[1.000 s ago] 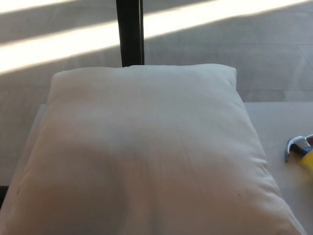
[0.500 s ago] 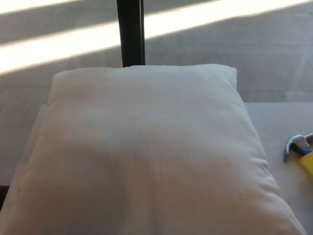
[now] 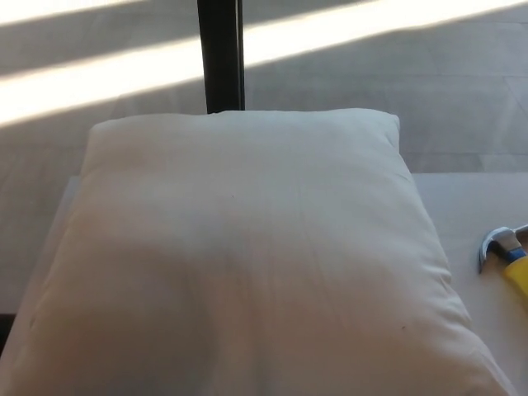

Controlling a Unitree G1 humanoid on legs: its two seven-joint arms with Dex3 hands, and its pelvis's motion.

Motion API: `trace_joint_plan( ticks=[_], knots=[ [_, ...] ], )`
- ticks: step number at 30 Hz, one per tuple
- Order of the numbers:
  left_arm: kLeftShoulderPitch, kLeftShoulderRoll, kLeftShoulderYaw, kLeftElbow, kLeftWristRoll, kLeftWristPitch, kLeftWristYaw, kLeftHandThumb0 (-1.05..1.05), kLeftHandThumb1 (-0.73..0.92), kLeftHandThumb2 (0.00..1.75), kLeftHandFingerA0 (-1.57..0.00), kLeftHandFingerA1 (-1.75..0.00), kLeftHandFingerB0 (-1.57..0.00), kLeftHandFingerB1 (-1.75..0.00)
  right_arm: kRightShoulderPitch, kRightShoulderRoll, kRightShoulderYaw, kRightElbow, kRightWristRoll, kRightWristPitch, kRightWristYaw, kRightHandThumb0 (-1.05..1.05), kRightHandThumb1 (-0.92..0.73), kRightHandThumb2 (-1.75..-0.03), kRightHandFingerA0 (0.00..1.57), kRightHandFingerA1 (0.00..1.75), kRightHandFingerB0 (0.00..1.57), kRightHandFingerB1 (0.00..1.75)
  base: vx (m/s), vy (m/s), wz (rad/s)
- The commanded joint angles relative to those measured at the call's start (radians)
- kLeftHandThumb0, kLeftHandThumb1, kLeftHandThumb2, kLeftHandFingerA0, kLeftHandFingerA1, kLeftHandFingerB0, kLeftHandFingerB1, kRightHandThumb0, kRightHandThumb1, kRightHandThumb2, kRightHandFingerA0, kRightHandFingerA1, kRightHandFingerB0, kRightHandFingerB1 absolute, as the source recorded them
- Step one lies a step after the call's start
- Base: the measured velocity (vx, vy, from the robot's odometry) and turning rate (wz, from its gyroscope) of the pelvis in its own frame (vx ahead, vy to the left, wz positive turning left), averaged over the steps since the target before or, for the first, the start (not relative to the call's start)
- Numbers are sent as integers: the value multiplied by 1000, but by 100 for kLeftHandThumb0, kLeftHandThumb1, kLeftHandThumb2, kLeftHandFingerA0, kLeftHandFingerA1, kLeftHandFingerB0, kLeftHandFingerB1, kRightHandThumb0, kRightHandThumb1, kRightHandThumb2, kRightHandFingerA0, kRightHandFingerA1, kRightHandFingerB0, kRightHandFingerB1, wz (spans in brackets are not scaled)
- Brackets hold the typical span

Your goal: A hammer is kept on the right hand side and a pillow is kept on the left hand side on the desk infront of the robot and the robot uses its right hand to pick up the hammer and makes a downward swinging motion to hit the pillow

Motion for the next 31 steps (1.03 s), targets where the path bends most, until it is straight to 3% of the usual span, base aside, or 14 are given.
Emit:
trace_joint_plan(
  ticks=[1,3,5,6,8,10,15,17,18,19,25,26,28,31],
  knots=[
    [15,18,-3,-12,-6,8,9,-64,75,62,-68,-57,-57,-52,167,21,-519,67,193,-163,-35,-81,-67,-90,0,0,0,10,0,0,0],
    [15,17,4,-13,-13,9,2,-63,76,63,-67,-57,-53,-51,169,45,-580,68,183,-154,-104,-92,-74,-104,0,12,10,10,0,0,0],
    [11,15,7,-10,-16,11,11,-63,74,62,-71,-60,-68,-59,166,94,-707,100,218,-168,-202,-66,-83,-76,0,0,2,21,0,0,0],
    [7,13,8,-7,-16,11,21,-63,74,62,-71,-60,-68,-59,175,105,-764,121,247,-172,-209,-66,-83,-76,0,0,2,21,0,0,0],
    [2,25,1,-1,-7,11,10,-63,76,63,-70,-59,-54,-52,204,149,-857,193,293,-238,-239,-86,-71,-94,0,6,2,11,0,0,0],
    [1,23,12,1,-19,11,3,-62,75,62,-71,-60,-56,-54,224,166,-880,206,298,-257,-226,-75,-66,-94,0,15,1,16,0,0,0],
    [7,17,-1,-1,-5,-5,7,-63,76,63,-69,-58,-53,-52,253,262,-959,283,333,-253,-289,-75,-61,-86,0,5,6,15,0,0,0],
    [4,14,10,-4,-18,9,8,-63,74,62,-74,-60,-58,-54,239,283,-973,377,352,-261,-276,-77,-60,-85,0,3,8,13,0,0,0],
    [3,12,4,-5,-12,14,13,-63,76,63,-73,-58,-56,-51,232,294,-988,402,366,-260,-274,-56,-81,-64,0,9,5,24,0,0,0],
    [4,11,-3,-3,-5,13,11,-62,76,63,-73,-59,-53,-50,217,305,-1011,424,384,-256,-276,-63,-56,-87,0,19,2,26,0,0,0],
    [14,3,-16,-2,8,2,9,-62,77,62,-66,-54,-53,-50,222,413,-1060,439,410,-256,-224,-57,-54,-87,0,24,0,20,0,0,0],
    [13,0,-12,-1,2,-1,1,-62,76,63,-68,-58,-56,-53,207,459,-1108,444,465,-266,-211,-48,-67,-81,4,24,0,11,0,0,0],
    [8,2,-17,4,8,0,1,-62,77,63,-70,-57,-60,-53,187,482,-1152,457,492,-275,-212,-44,-63,-87,1,25,0,20,0,0,0],
    [6,3,-21,18,13,-5,2,-64,76,63,-69,-56,-55,-51,147,523,-1234,492,550,-271,-216,-40,-77,-64,1,29,0,22,0,0,0]
  ],
)
